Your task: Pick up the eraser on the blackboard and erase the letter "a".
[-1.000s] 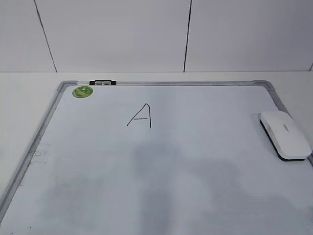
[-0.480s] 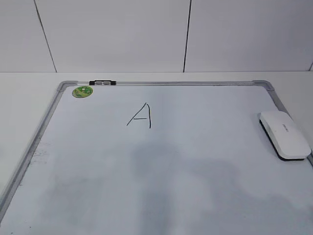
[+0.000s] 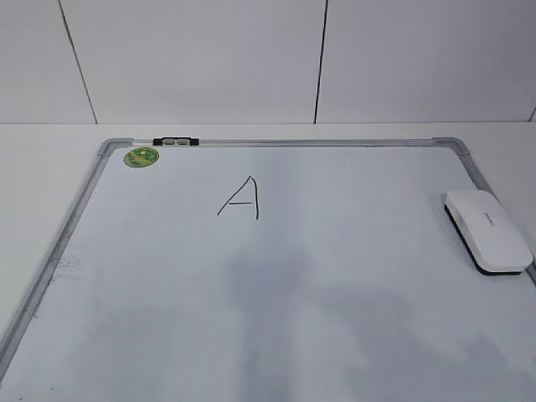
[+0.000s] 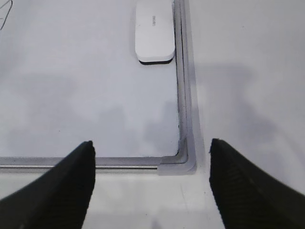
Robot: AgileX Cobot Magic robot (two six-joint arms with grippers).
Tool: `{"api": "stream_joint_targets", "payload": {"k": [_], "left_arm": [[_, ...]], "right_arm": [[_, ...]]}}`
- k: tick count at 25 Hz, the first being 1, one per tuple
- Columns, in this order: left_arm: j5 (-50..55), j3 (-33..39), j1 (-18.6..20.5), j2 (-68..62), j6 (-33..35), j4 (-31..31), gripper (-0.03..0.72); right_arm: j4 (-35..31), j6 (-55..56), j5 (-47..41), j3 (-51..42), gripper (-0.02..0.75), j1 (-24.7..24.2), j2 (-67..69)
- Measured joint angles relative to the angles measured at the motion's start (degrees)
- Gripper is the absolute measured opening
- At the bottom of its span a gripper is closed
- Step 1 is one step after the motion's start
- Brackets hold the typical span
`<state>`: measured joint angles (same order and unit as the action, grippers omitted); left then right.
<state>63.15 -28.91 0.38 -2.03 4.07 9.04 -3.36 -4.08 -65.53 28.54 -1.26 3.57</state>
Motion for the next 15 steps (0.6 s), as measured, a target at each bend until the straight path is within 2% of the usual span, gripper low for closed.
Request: {"api": "stream_joint_targets", "payload": {"k": [4,15], "left_arm": [[0.1,0.1,0.0,1.5,0.0,0.1,0.414],[0.1,0.1,0.0,1.5,0.0,0.2,0.414]], "right_arm": [[0.0,0.0,0.0,0.0,0.593,0.0,-4.1],[0.0,0.0,0.0,0.0,0.593,0.0,-4.6]]}}
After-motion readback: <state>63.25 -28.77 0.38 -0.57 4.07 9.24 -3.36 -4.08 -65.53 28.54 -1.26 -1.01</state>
